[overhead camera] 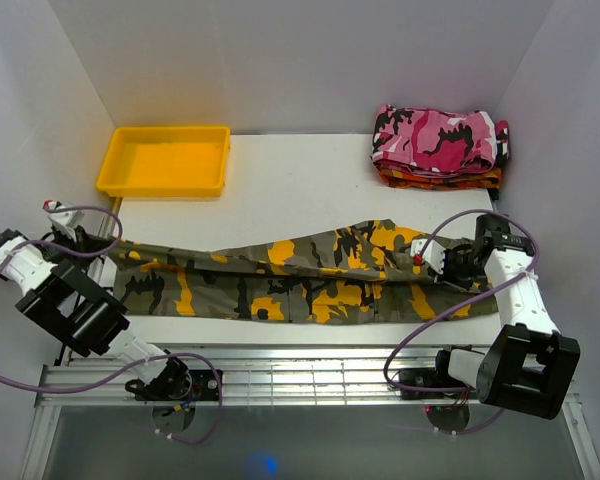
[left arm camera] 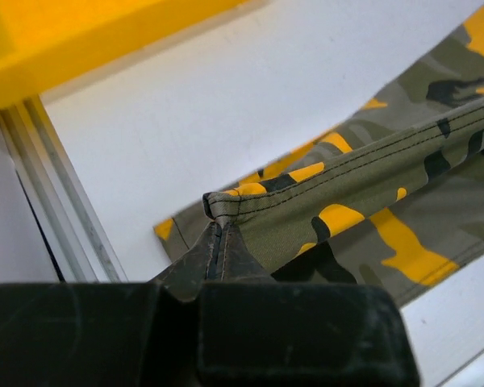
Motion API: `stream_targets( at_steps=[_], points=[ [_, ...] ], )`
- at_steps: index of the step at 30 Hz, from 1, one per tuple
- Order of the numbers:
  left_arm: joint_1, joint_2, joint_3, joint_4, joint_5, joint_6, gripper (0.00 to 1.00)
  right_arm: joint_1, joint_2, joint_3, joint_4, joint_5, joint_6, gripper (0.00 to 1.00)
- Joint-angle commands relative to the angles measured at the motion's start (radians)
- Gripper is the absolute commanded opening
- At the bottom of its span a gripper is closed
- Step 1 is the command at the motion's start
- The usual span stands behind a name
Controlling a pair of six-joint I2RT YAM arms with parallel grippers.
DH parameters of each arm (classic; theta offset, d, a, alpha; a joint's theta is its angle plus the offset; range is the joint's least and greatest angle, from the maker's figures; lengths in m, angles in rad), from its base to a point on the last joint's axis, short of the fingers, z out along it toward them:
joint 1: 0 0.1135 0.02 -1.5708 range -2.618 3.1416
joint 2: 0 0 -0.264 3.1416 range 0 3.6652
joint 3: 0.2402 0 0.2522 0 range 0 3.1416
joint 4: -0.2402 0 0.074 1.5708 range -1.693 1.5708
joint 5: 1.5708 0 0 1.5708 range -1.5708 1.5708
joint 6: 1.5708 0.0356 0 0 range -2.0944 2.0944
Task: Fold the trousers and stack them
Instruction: Fold the trousers
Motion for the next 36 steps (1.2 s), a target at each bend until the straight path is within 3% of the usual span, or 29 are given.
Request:
stream_targets(
  at_steps=[1, 4, 7, 8, 12, 13, 15, 17, 18, 21, 24, 26, 29, 36],
  points=[
    [0.085, -0.037, -0.084, -0.078, -0.08, 0.335, 0.0, -0.023, -0.031, -0.046, 0.017, 0.128, -0.052, 0.08],
    [0.122, -0.029, -0.164, -0.07, -0.174, 0.44, 0.0, -0.017, -0.04, -0.107, 0.029, 0.146, -0.061, 0.08],
    [0.139, -0.026, -0.269, -0.015, -0.263, 0.483, 0.16, 0.006, -0.049, -0.16, 0.032, 0.165, -0.066, 0.08],
    [0.139, -0.023, -0.299, -0.016, -0.287, 0.499, 0.27, 0.015, -0.052, -0.173, 0.038, 0.172, -0.066, 0.08],
    [0.172, -0.033, -0.312, -0.082, -0.343, 0.554, 0.49, 0.057, -0.052, -0.216, 0.054, 0.192, -0.05, 0.08],
    [0.177, -0.029, -0.295, -0.108, -0.346, 0.547, 0.57, 0.063, -0.049, -0.223, 0.055, 0.195, -0.04, 0.08],
    [0.179, -0.017, -0.22, -0.16, -0.349, 0.455, 0.91, 0.086, -0.038, -0.224, 0.058, 0.2, -0.024, 0.08],
    [0.179, 0.007, -0.166, -0.15, -0.338, 0.332, 0.92, 0.095, -0.034, -0.224, 0.066, 0.202, -0.004, 0.08],
    [0.177, 0.018, -0.117, -0.15, -0.329, 0.194, 0.92, 0.106, -0.029, -0.224, 0.071, 0.202, 0.002, 0.08],
    [0.171, 0.026, -0.089, -0.135, -0.332, 0.029, 0.91, 0.148, -0.022, -0.227, 0.075, 0.212, 0.042, 0.08],
    [0.111, -0.02, -0.146, -0.007, -0.399, -0.146, 0.8, 0.184, -0.008, -0.241, 0.077, 0.228, 0.078, 0.08],
    [0.064, -0.028, -0.187, 0.039, -0.453, -0.209, 0.67, 0.189, 0.008, -0.244, 0.077, 0.228, 0.094, 0.08],
    [0.016, 0.01, -0.194, 0.063, -0.479, -0.355, 0.59, 0.19, 0.034, -0.229, 0.078, 0.222, 0.14, 0.08],
    [-0.038, 0.067, -0.183, 0.129, -0.429, -0.546, 0.6, 0.19, 0.101, -0.117, 0.022, 0.182, 0.21, 0.08]
  ],
)
